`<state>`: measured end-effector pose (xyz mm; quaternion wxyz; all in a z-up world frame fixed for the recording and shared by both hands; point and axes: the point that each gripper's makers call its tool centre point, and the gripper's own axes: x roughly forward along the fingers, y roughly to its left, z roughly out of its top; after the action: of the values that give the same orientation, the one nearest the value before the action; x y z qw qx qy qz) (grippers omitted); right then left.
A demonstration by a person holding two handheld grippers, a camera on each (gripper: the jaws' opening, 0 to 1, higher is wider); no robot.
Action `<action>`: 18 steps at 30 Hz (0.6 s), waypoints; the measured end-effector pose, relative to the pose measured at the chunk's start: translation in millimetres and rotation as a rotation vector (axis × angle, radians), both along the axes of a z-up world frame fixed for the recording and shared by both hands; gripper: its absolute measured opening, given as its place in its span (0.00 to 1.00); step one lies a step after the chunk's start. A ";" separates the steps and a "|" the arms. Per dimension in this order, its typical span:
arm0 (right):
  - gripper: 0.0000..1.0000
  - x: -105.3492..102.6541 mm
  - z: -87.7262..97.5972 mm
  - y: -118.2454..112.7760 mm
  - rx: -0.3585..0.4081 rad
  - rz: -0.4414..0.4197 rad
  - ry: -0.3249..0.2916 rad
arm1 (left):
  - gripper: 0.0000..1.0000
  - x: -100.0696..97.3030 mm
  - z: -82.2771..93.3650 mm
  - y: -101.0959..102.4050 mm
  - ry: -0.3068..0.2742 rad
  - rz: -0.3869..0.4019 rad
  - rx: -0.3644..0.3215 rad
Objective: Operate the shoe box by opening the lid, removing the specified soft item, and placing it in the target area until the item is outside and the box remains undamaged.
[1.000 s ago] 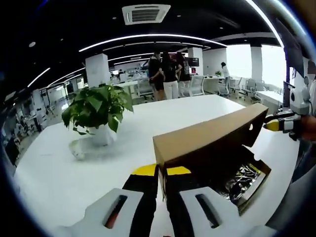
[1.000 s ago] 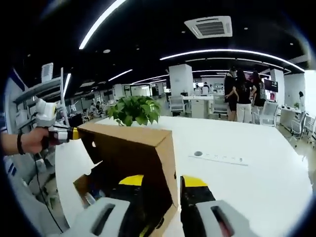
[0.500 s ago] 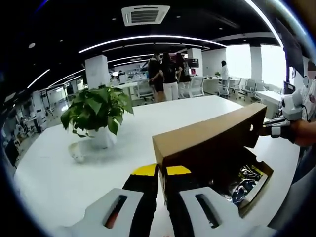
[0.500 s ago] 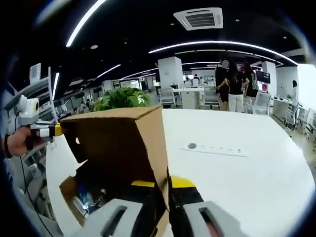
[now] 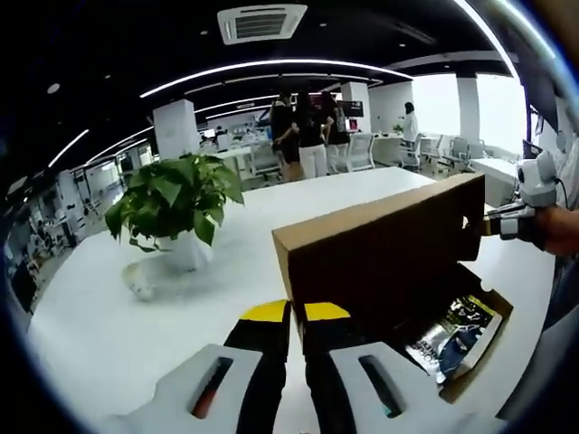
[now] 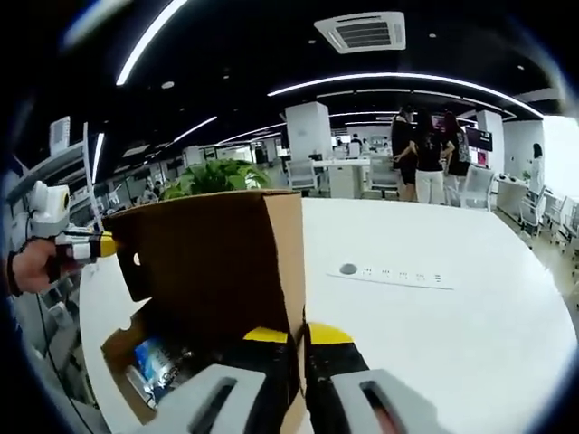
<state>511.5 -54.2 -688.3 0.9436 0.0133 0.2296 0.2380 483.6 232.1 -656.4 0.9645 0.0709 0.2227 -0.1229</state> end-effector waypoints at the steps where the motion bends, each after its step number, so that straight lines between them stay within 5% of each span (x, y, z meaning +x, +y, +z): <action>1: 0.00 0.8 -0.3 0.0 -0.001 0.001 0.001 | 0.02 0.2 -2.3 0.0 0.005 -0.001 -0.003; 18: 0.00 19.4 -6.2 -0.2 0.020 -0.011 0.015 | 0.01 17.9 -34.5 2.5 0.093 0.008 -0.026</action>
<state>531.0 -54.4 -694.5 0.9430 0.0256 0.2345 0.2347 501.4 234.6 -690.9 0.9545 0.0514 0.2658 -0.1249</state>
